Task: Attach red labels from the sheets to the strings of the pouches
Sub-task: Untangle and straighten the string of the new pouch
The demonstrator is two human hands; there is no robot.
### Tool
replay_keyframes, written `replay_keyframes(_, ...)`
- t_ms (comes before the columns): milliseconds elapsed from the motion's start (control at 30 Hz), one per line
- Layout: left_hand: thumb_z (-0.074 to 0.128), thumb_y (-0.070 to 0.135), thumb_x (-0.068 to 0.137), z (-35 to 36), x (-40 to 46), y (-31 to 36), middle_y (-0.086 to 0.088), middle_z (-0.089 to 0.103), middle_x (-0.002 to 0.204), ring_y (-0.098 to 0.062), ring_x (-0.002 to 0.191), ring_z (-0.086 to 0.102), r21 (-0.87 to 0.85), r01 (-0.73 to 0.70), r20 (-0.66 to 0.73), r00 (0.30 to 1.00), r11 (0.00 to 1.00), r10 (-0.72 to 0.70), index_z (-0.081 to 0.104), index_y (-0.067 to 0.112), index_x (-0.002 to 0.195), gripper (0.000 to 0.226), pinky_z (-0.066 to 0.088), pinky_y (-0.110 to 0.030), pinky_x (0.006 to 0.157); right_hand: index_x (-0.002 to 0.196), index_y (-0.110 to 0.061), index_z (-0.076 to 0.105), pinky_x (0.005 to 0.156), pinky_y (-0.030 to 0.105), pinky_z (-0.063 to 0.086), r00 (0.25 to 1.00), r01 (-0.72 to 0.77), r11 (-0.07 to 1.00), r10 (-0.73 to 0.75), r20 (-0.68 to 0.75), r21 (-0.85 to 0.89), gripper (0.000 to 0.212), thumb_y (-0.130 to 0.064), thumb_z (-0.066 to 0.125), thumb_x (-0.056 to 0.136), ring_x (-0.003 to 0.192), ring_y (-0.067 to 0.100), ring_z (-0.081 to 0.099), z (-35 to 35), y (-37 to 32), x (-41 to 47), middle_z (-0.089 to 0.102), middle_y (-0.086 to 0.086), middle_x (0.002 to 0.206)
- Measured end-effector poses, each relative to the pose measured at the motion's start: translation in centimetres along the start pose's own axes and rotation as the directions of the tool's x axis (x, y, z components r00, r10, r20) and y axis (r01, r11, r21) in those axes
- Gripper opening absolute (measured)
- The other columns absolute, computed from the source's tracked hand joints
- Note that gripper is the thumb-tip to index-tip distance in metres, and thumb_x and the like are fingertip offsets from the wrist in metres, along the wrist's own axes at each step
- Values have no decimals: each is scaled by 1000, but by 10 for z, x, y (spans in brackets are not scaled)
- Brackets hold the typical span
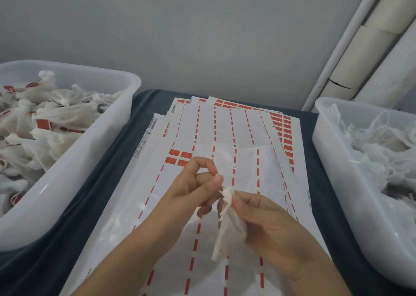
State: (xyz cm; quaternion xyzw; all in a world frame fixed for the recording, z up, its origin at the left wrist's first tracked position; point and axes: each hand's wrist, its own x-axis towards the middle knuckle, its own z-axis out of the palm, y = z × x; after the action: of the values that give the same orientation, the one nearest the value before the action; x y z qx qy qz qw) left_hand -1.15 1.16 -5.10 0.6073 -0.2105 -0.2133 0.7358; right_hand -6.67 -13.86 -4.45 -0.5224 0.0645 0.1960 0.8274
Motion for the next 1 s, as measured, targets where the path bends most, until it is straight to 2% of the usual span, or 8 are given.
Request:
replay_keyframes(133,61,26,83,-1,-1,-1,5,59,75,-7,62,51,-61,53,73,996,997,-49,51,22,100,21,42,-17,54,88,-6,76,66,22,53,998,70,983,-68,-19,171,29,-23,52,82,72,14,68,0,-2,1,71,7,82)
replay_keyframes(300,63,52,69,0,1,-5,12,57,96,-5,71,57,127,-2,-183,983,992,25,51,46,104,38,47,-22,73,96,-6,71,88,34,54,954,162,986,-166,-247,-37,36,-34,57,77,99,24,67,-5,1,5,70,12,105)
replay_keyframes(367,60,64,71,0,1,-5,16,56,90,-4,76,56,416,-131,-246,937,900,250,53,39,90,31,47,-12,66,93,-18,74,84,30,54,921,130,966,-201,-334,-222,36,-42,56,73,95,17,67,-4,3,5,73,-1,96)
replay_keyframes(433,49,68,76,3,-1,-9,17,56,82,-2,78,53,650,-192,-135,923,735,360,50,38,78,30,43,-8,62,93,-21,72,83,28,54,898,94,925,-239,-370,-368,41,-49,53,70,92,17,66,-1,6,6,71,-7,89)
replay_keyframes(567,37,61,85,7,0,-21,27,47,72,2,83,49,783,-260,13,915,565,403,46,39,79,25,39,-5,68,83,-25,72,88,28,48,892,94,881,-281,-354,-463,40,-54,50,68,93,14,64,3,9,7,71,-8,86)
replay_keyframes(733,45,51,86,3,1,-16,22,61,82,1,81,55,658,-294,-25,911,693,411,52,45,77,12,46,-12,65,87,-31,72,102,45,43,903,142,894,-293,-314,-425,37,-57,54,67,102,19,60,3,10,7,70,-5,94)
replay_keyframes(900,48,48,84,5,0,-12,21,63,74,2,73,59,433,-176,-110,963,884,246,64,42,75,19,44,-7,62,90,-29,72,92,35,48,910,170,911,-291,-294,-375,35,-53,56,69,99,18,62,2,10,8,70,-3,96)
replay_keyframes(1000,49,49,83,3,1,-13,20,64,75,1,71,59,444,-166,-89,969,881,228,62,40,80,16,47,-10,62,93,-25,71,91,35,48,902,164,903,-300,-311,-397,37,-50,54,72,100,19,62,1,11,9,70,-3,97)
